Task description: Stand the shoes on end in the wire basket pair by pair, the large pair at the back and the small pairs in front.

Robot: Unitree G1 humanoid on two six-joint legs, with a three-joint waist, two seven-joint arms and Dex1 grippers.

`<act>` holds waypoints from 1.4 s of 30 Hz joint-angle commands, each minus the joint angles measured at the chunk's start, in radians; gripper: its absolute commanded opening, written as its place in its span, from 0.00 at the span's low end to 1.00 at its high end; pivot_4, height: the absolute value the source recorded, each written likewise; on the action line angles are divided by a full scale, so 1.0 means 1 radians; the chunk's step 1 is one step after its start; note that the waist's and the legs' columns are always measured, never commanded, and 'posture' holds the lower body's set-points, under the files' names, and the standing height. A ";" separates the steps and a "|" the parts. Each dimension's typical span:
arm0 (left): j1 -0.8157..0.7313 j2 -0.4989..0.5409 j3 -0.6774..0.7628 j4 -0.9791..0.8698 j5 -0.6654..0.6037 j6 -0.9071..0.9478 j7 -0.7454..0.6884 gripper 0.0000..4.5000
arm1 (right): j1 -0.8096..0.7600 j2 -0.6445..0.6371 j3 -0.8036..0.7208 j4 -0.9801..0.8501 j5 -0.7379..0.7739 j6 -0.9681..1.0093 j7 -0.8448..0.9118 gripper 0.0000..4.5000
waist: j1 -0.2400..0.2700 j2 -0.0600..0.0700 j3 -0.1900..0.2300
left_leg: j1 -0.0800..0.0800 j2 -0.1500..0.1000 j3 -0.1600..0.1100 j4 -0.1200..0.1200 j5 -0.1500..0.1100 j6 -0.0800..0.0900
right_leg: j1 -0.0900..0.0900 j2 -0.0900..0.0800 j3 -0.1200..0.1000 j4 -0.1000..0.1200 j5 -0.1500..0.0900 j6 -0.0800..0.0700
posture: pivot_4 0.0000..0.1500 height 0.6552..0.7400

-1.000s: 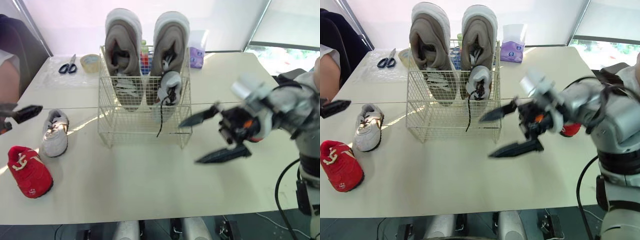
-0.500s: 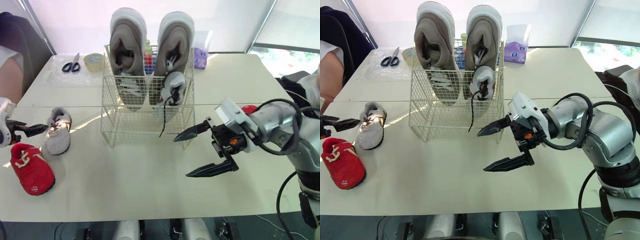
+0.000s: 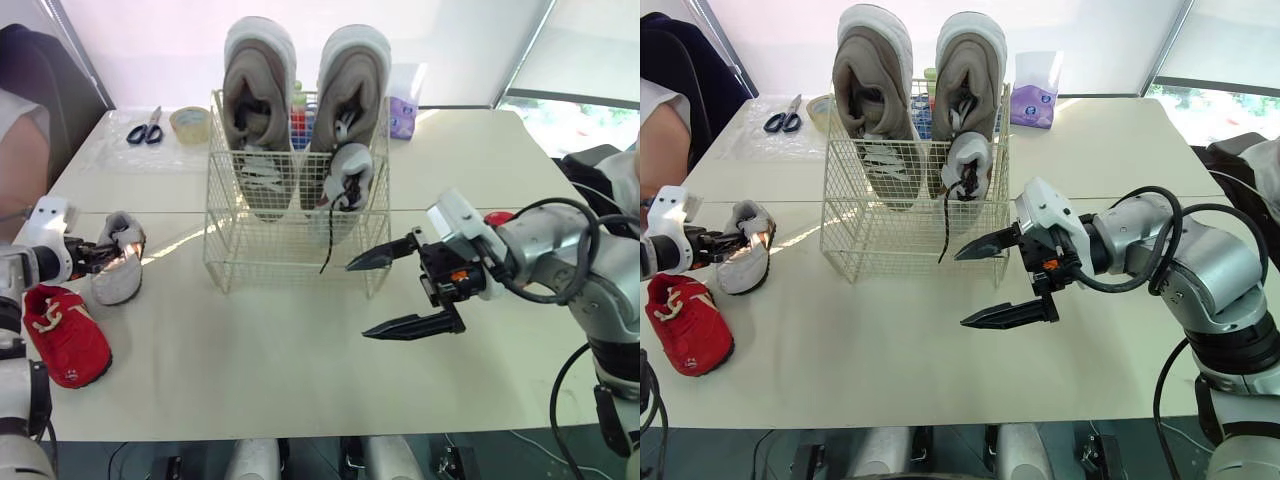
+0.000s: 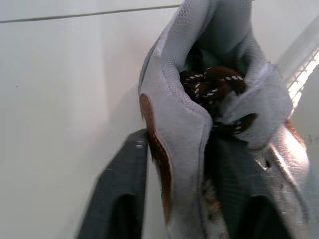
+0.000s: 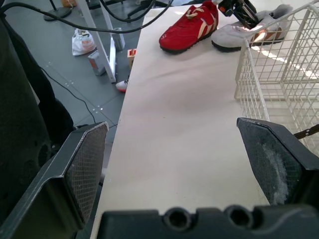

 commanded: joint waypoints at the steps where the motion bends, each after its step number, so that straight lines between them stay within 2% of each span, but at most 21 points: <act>1: -0.045 0.017 0.099 -0.031 -0.034 -0.008 0.031 0.03 | 0.003 -0.008 -0.012 -0.003 -0.012 -0.023 -0.005 1.00 | -0.001 0.000 0.000 | 0.000 0.000 -0.001 0.000 0.000 0.000 | 0.000 0.000 0.000 0.000 0.000 0.000 | 1.00 1.00; 3: -0.058 0.019 0.177 -0.102 -0.083 -0.008 0.056 0.03 | 0.005 -0.010 -0.020 0.003 -0.017 -0.022 -0.014 1.00 | -0.002 -0.002 0.000 | 0.000 0.000 -0.001 0.000 0.000 0.000 | 0.000 0.000 0.000 0.000 0.000 0.000 | 1.00 1.00; 5: -0.058 -0.009 0.316 -0.278 -0.166 -0.062 0.126 0.03 | 0.002 -0.011 -0.053 0.018 -0.007 -0.001 -0.044 1.00 | -0.002 -0.005 0.001 | -0.001 0.001 -0.002 0.000 0.000 0.000 | 0.000 -0.001 0.000 0.000 0.000 0.000 | 1.00 1.00; 7: -0.035 -0.040 0.394 -0.403 -0.199 -0.103 0.181 0.03 | 0.003 -0.012 -0.073 0.026 0.002 0.008 -0.061 1.00 | 0.000 -0.007 0.001 | -0.002 0.001 -0.003 0.000 0.000 0.000 | 0.000 -0.003 0.000 0.000 0.000 0.000 | 1.00 1.00; 9: -0.039 -0.082 0.477 -0.651 -0.250 -0.032 0.327 0.03 | -0.003 -0.012 -0.108 0.030 0.038 0.058 -0.107 1.00 | -0.002 -0.007 0.000 | -0.002 0.000 -0.002 0.001 0.000 0.000 | 0.001 -0.005 0.000 -0.001 0.001 0.001 | 1.00 1.00; 11: -0.047 -0.147 0.530 -0.894 -0.303 -0.050 0.426 0.03 | -0.015 -0.016 -0.138 0.040 0.066 0.096 -0.137 1.00 | -0.002 -0.007 0.000 | -0.002 -0.001 -0.002 0.001 0.000 0.001 | 0.001 -0.005 0.001 -0.001 0.002 0.003 | 1.00 1.00; 13: -0.065 -0.248 0.539 -1.093 -0.348 -0.078 0.530 0.03 | -0.044 -0.017 -0.159 0.074 0.080 0.114 -0.149 1.00 | -0.001 -0.008 0.000 | -0.001 -0.001 -0.001 0.001 -0.001 0.001 | 0.001 -0.006 0.001 -0.001 0.002 0.004 | 1.00 1.00; 15: -0.065 -0.344 0.489 -1.241 -0.344 -0.075 0.629 0.03 | -0.076 -0.021 -0.178 0.114 0.097 0.131 -0.153 1.00 | 0.001 -0.007 0.000 | -0.001 -0.001 -0.002 0.002 -0.001 0.001 | 0.003 -0.005 0.001 -0.001 0.003 0.004 | 1.00 1.00; 18: -0.020 -0.505 0.347 -1.389 -0.259 -0.135 0.732 0.03 | -0.111 -0.027 -0.239 0.181 0.163 0.186 -0.160 1.00 | 0.001 -0.007 0.000 | 0.003 -0.001 -0.002 0.003 -0.001 0.001 | 0.007 -0.005 0.001 -0.001 0.003 0.004 | 1.00 1.00; 22: 0.049 -0.640 0.212 -1.414 -0.153 -0.244 0.758 0.03 | -0.117 -0.046 -0.297 0.210 0.222 0.243 -0.184 1.00 | -0.001 -0.007 0.000 | 0.003 -0.001 -0.004 0.007 -0.001 0.002 | 0.010 -0.002 0.001 -0.001 0.003 0.004 | 1.00 1.00; 27: 0.176 -0.722 0.069 -1.353 0.010 -0.436 0.735 0.03 | -0.093 -0.065 -0.326 0.202 0.242 0.275 -0.221 1.00 | -0.001 -0.007 0.000 | 0.002 0.000 -0.004 0.009 -0.001 0.002 | 0.009 0.002 0.001 -0.001 0.003 0.004 | 1.00 1.00; 35: 0.251 -0.766 0.015 -1.196 0.159 -0.632 0.751 0.03 | -0.069 -0.057 -0.349 0.179 0.274 0.285 -0.289 1.00 | 0.003 -0.007 0.000 | 0.001 0.001 -0.004 0.012 -0.002 0.004 | 0.009 0.001 0.001 -0.001 0.003 0.004 | 1.00 1.00; 42: 0.292 -0.794 -0.020 -1.109 0.216 -0.720 0.744 0.03 | -0.089 -0.039 -0.346 0.170 0.300 0.270 -0.337 1.00 | 0.003 -0.007 0.000 | 0.001 0.001 -0.005 0.012 -0.003 0.004 | 0.009 0.001 0.001 -0.001 0.003 0.004 | 1.00 1.00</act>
